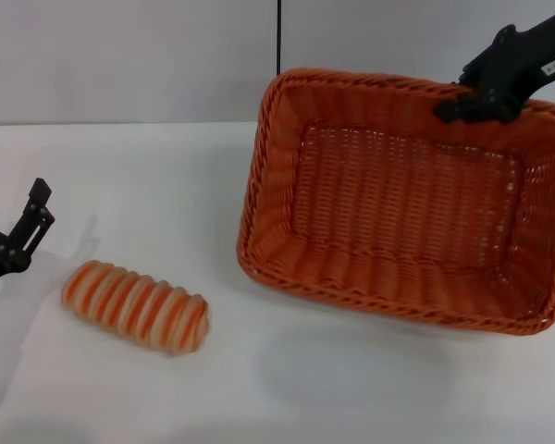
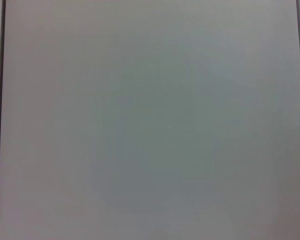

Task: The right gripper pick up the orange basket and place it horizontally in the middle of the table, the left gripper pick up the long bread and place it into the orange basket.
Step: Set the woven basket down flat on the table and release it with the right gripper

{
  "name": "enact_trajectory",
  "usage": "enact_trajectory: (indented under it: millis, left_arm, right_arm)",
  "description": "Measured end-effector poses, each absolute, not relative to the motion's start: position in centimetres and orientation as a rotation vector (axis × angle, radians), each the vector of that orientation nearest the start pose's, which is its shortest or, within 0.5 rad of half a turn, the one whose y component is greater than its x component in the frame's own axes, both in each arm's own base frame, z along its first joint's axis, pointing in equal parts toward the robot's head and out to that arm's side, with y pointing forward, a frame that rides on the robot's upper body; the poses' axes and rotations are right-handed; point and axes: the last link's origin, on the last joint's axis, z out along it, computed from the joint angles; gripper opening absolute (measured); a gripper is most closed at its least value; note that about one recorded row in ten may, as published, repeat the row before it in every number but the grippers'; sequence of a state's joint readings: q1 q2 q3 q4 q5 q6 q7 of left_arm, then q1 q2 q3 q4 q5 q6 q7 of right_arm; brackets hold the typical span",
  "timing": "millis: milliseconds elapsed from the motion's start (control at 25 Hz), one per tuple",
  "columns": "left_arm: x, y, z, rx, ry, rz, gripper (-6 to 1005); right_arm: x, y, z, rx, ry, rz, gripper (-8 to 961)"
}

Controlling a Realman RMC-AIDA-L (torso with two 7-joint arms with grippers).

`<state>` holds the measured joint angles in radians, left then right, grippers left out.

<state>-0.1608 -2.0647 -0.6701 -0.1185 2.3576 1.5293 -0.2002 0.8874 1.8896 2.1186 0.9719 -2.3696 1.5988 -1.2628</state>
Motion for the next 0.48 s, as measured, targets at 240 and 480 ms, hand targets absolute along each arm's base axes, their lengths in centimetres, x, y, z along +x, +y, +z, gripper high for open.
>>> enact_trajectory:
  millis: [240,480]
  left_arm:
    - [-35.6,21.8,-0.9,-1.653,-0.451,-0.783,823]
    - [-35.5,21.8,-1.0,-1.65,-0.455,-0.792,823]
  right_arm:
    - [13.5,41.3,7.9,-2.935,0.193,-0.224,160]
    - [12.5,40.7,7.9,-3.001,0.106,-0.101,159]
